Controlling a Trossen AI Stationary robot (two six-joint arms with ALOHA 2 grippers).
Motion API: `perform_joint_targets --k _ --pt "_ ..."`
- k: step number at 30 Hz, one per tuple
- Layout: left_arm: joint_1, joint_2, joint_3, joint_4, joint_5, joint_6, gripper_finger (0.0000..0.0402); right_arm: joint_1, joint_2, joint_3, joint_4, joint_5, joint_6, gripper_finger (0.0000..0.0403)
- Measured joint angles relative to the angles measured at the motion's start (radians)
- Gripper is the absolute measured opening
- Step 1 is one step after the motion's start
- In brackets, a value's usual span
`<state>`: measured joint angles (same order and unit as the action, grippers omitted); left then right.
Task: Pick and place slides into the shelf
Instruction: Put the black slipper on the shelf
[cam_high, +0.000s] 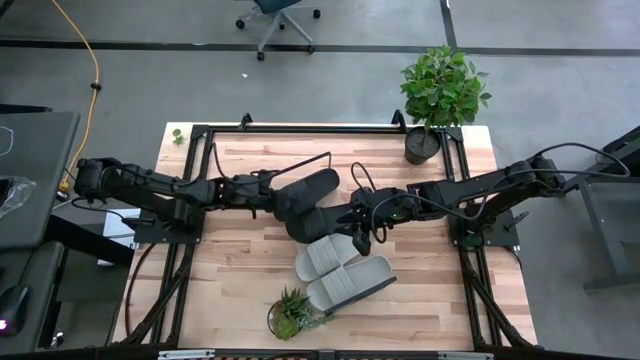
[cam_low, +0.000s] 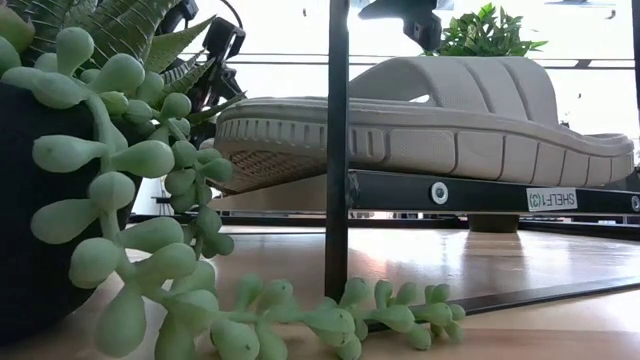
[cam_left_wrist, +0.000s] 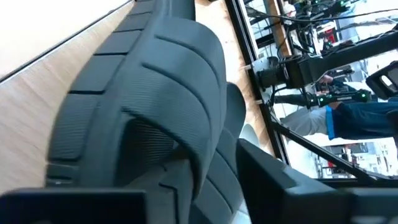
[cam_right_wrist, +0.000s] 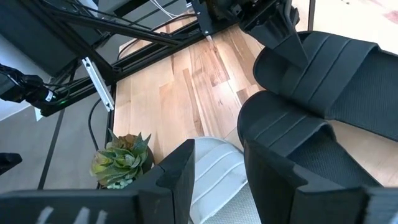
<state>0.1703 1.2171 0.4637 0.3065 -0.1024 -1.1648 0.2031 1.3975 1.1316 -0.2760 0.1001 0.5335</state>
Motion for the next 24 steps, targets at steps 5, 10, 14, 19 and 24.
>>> perform_joint_targets --k 5,10,14,19,24 --pt "0.000 -0.002 0.000 -0.030 0.006 0.011 0.0154 0.000 0.000 0.000 0.000 0.000 0.008 0.0129" --pt "0.000 -0.002 0.001 -0.044 0.021 0.047 0.0190 0.000 0.000 0.000 0.000 -0.001 0.008 0.0129" --pt "0.000 -0.002 0.001 -0.045 0.032 0.062 0.0216 0.000 0.000 0.000 0.000 -0.001 0.008 0.0129" --pt "0.000 -0.001 -0.001 -0.049 0.083 0.089 0.0253 0.000 0.000 0.000 0.000 -0.001 0.008 0.0129" --pt "0.000 -0.001 -0.001 -0.055 0.117 0.095 0.0297 0.000 0.000 0.000 0.000 -0.002 0.008 0.0129"
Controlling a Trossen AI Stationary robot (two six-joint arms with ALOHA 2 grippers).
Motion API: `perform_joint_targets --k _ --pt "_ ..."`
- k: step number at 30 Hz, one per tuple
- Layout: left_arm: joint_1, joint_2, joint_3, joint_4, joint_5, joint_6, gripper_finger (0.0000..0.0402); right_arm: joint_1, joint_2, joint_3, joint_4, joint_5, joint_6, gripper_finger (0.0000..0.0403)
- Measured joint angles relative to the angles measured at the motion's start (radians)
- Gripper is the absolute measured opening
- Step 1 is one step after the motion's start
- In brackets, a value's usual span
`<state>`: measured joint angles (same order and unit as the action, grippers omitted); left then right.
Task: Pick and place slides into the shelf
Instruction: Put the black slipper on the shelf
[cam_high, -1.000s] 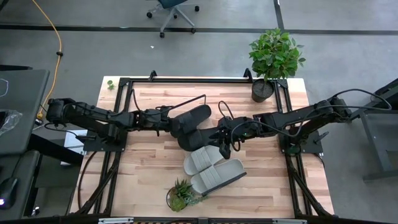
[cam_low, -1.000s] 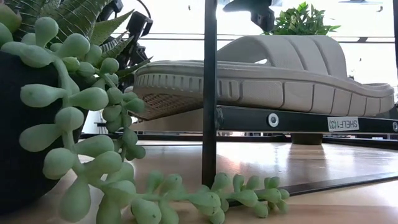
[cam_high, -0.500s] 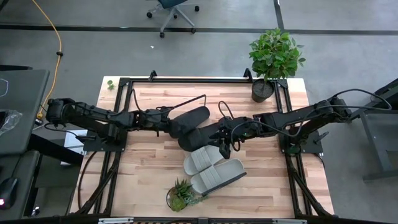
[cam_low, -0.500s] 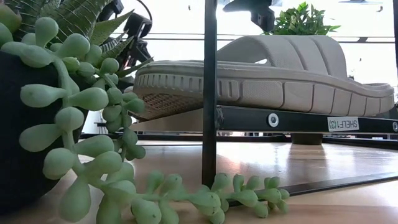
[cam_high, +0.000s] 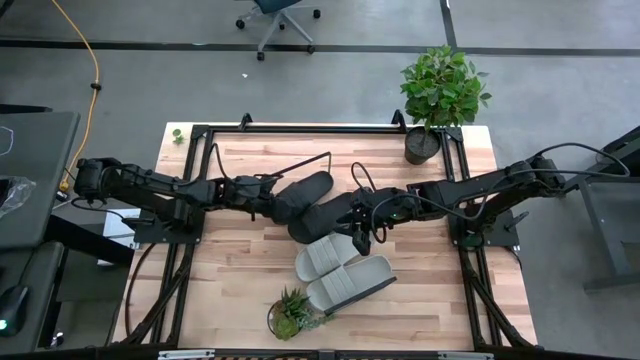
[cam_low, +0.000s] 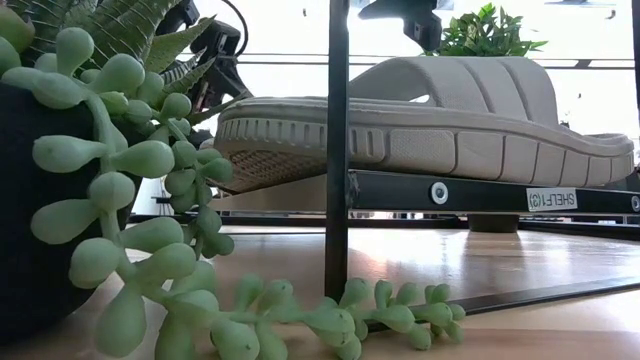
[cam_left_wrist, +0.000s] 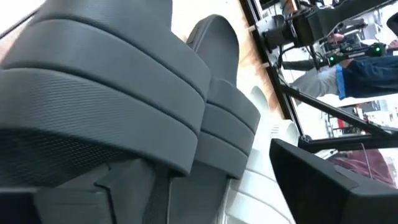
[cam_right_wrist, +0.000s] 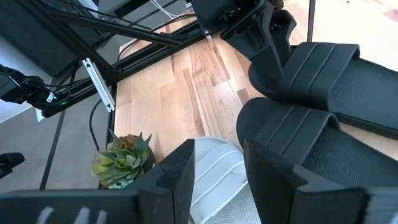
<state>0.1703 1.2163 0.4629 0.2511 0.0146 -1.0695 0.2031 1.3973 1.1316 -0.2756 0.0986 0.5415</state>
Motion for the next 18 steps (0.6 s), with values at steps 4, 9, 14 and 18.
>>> perform_joint_targets --k 4,9,14,18 --pt "0.000 0.000 0.000 -0.012 0.005 -0.007 0.0320 0.000 0.000 0.000 0.000 0.000 0.000 0.0129" --pt "0.000 0.000 0.000 -0.037 0.016 -0.014 0.0324 0.000 0.000 0.000 -0.001 0.000 0.009 0.0129" --pt "0.000 -0.018 0.000 -0.058 0.013 -0.010 0.0312 0.000 0.000 0.000 -0.004 -0.001 0.017 0.0129" --pt "0.000 -0.064 0.000 -0.114 -0.009 -0.004 0.0305 0.000 0.000 0.000 -0.010 -0.001 0.019 0.0129"
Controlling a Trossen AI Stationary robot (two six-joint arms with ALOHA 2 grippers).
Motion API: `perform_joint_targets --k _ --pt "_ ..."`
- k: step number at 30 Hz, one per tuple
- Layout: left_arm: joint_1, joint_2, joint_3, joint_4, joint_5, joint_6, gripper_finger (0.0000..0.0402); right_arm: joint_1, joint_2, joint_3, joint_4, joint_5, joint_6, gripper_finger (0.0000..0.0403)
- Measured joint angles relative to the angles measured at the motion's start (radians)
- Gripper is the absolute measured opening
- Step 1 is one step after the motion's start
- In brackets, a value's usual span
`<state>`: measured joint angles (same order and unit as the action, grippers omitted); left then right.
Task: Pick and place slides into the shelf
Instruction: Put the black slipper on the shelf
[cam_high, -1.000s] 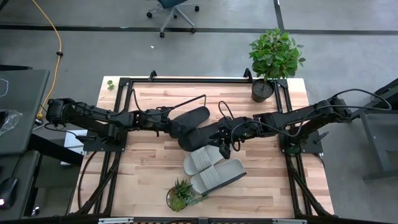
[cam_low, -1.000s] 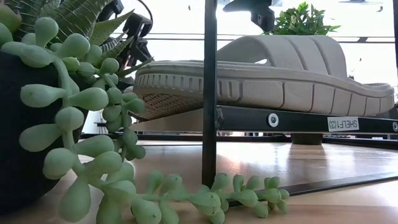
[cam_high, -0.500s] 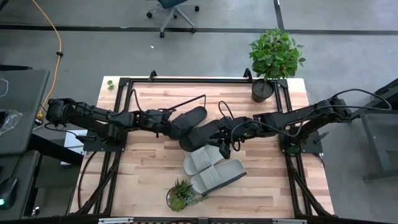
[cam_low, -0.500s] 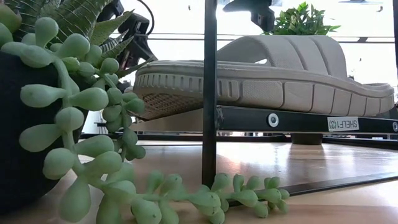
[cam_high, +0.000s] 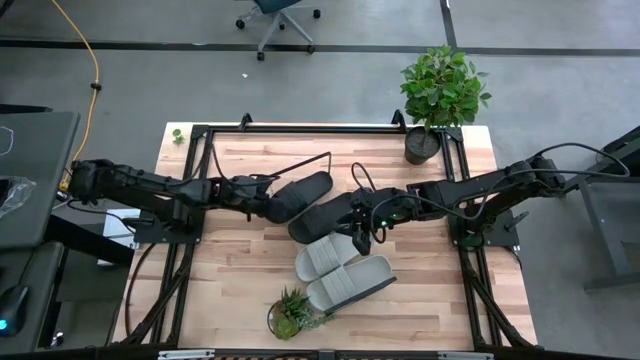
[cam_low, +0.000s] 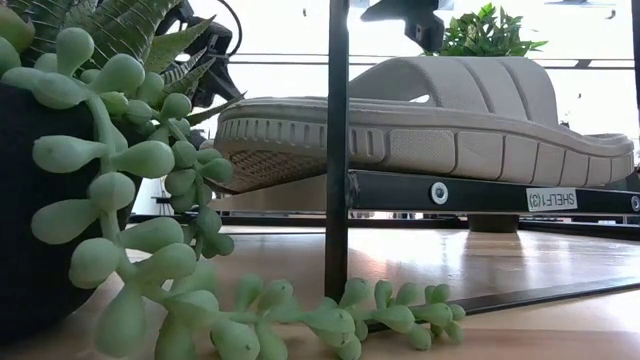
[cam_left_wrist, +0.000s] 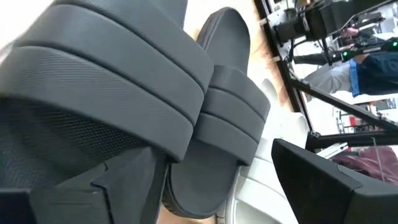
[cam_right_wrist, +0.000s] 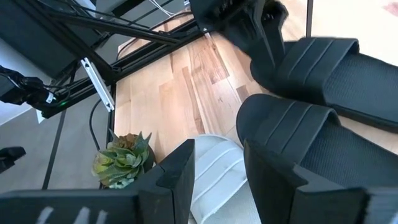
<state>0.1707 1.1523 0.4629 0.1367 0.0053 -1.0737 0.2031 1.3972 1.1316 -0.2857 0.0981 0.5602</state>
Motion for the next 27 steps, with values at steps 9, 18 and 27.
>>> perform_joint_targets --k 9,18,27 --pt "0.000 -0.118 0.000 -0.203 -0.024 0.002 0.0303 0.000 0.000 0.000 -0.003 0.001 -0.003 0.0129" --pt "-0.001 -0.192 0.000 -0.263 -0.010 0.059 0.0303 0.000 0.000 0.000 -0.022 0.080 0.034 0.0129" --pt "-0.001 -0.260 0.000 -0.422 0.108 0.205 0.0303 -0.001 0.000 0.000 -0.050 0.107 0.051 0.0129"
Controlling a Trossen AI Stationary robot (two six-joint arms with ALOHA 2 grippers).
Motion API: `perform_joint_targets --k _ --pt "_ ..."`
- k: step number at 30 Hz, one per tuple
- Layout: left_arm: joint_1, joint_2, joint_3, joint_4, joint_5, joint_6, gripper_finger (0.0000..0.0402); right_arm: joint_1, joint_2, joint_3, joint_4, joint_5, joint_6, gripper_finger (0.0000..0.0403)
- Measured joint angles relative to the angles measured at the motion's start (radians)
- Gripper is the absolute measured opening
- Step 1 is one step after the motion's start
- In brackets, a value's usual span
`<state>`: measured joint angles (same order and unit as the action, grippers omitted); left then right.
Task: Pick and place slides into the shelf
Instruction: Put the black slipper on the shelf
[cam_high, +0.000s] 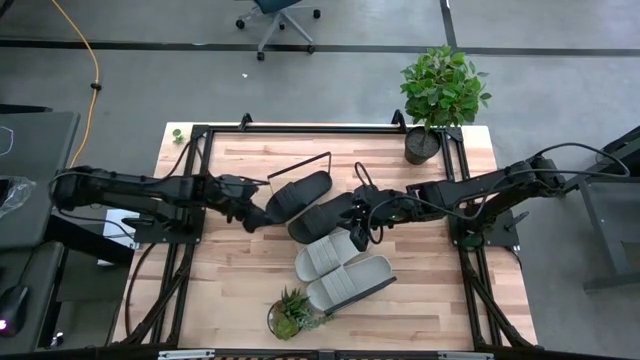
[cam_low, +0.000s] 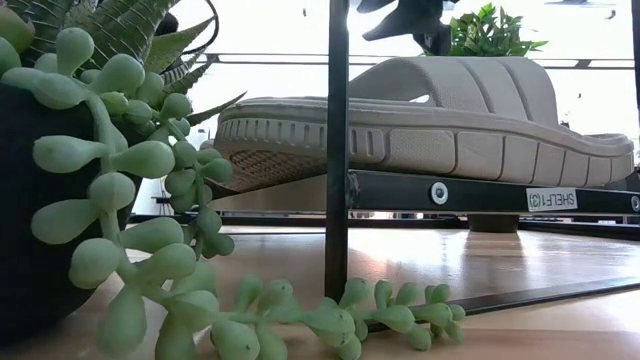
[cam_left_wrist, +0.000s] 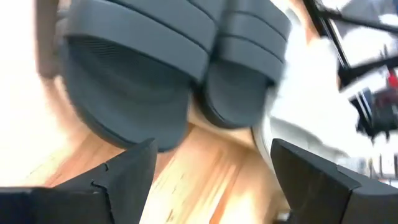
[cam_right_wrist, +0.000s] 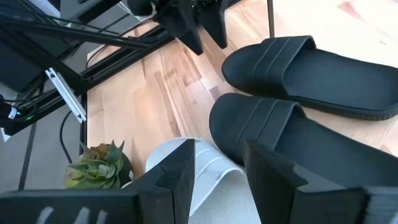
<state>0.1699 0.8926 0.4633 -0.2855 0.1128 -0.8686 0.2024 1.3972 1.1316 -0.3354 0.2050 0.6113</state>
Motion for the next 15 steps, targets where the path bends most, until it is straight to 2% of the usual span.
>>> perform_joint_targets --k 7,10,12,15 --pt "0.000 -0.026 0.000 -0.017 0.197 0.233 0.0303 -0.005 0.000 0.000 -0.001 0.000 0.001 0.0129" --pt "0.000 -0.026 0.000 -0.062 0.217 0.292 0.0296 -0.014 0.000 0.000 0.000 -0.003 0.005 0.0129" --pt "0.000 -0.026 0.000 -0.117 0.217 0.317 0.0277 -0.023 0.000 0.000 0.000 -0.003 0.020 0.0129" --pt "0.000 -0.025 0.000 -0.171 0.217 0.357 0.0227 -0.030 0.000 0.000 0.000 -0.003 0.040 0.0129"
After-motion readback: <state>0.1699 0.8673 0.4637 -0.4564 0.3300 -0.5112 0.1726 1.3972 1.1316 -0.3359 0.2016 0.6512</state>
